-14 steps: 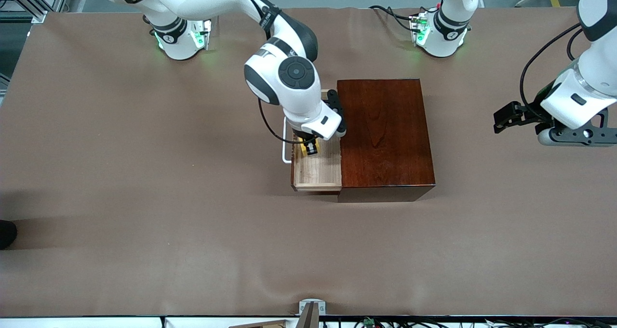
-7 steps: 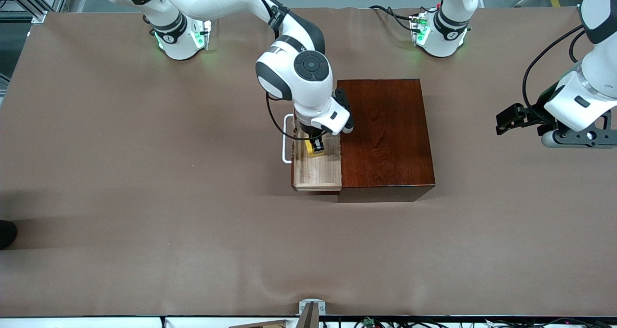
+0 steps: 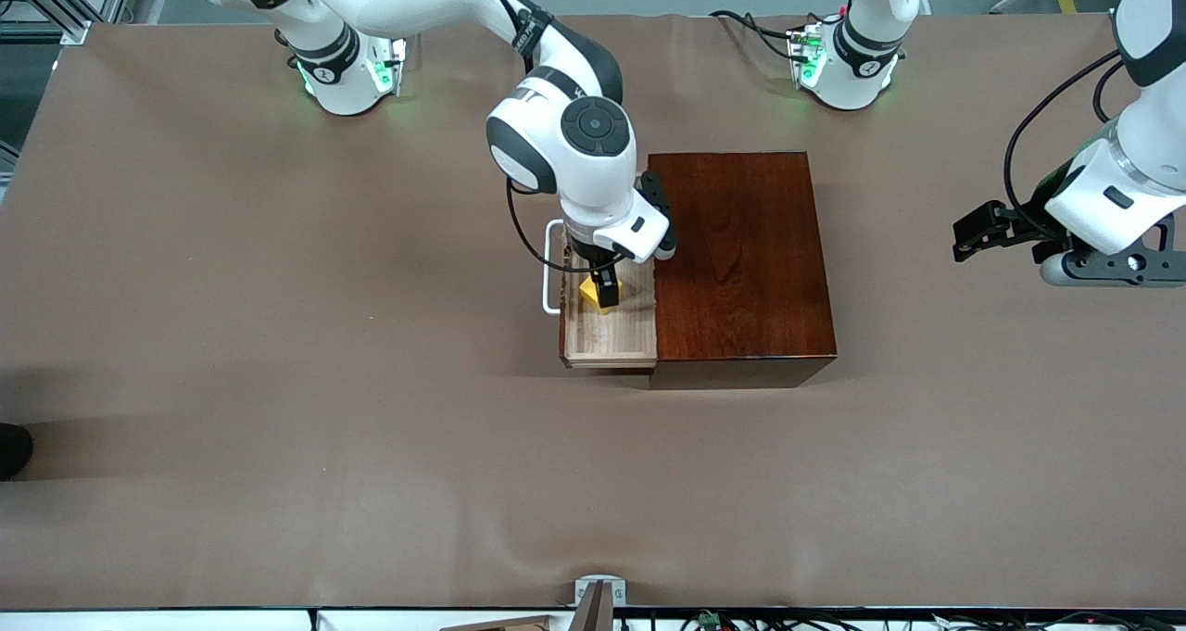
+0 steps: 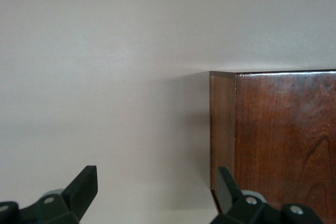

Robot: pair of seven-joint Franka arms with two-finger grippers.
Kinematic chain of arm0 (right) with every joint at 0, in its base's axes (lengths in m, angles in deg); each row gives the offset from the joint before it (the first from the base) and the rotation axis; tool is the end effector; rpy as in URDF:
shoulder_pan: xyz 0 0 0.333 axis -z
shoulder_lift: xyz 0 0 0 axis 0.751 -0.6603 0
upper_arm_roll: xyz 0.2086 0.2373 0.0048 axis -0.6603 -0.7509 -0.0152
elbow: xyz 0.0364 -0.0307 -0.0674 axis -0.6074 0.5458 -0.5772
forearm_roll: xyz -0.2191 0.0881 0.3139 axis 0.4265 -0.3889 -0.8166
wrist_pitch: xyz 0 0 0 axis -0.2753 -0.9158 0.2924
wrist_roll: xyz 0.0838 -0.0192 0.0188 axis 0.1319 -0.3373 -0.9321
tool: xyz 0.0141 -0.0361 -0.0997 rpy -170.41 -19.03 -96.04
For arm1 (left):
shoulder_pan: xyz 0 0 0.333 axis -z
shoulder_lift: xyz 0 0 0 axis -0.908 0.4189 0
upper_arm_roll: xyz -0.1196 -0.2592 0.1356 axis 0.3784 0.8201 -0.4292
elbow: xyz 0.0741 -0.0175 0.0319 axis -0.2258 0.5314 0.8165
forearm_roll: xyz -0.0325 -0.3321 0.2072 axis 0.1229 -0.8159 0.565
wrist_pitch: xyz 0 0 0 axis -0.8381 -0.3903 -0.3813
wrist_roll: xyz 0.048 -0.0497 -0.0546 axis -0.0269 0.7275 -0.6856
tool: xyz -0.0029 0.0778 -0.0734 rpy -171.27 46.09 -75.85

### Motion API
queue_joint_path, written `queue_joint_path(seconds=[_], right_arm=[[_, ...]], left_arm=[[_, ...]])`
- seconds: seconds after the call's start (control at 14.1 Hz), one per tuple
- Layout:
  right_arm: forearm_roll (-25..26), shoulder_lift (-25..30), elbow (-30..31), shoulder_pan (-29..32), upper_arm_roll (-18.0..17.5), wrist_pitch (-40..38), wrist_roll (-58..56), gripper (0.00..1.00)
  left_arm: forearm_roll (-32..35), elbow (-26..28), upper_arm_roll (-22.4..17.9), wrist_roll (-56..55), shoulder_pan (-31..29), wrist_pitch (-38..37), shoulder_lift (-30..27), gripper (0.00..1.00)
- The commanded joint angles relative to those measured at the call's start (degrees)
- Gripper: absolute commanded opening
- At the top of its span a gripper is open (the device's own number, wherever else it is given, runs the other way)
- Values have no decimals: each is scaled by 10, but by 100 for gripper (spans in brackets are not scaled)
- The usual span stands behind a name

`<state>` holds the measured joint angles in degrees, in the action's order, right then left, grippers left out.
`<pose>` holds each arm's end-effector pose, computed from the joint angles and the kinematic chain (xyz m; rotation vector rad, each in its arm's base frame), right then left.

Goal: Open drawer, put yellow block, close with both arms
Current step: 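Open the right gripper and lift it away from the drawer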

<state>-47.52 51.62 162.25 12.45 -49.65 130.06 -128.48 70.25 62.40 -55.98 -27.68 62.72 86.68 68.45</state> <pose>0.5099 0.5296 0.3762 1.9687 2.3827 0.0464 0.5801 -0.0610 0.5763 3.1214 -0.0462 0.0119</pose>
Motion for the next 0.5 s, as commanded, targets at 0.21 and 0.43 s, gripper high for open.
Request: queue_joint_path(seconds=[0.21, 0.43], right_arm=[[10, 39, -9, 41, 2, -75, 14, 100], [2, 41, -9, 126, -2, -76, 12, 100]], left_arm=[[7, -4, 9, -46, 4, 2, 3, 100], [6, -5, 17, -46, 6, 2, 8, 100]])
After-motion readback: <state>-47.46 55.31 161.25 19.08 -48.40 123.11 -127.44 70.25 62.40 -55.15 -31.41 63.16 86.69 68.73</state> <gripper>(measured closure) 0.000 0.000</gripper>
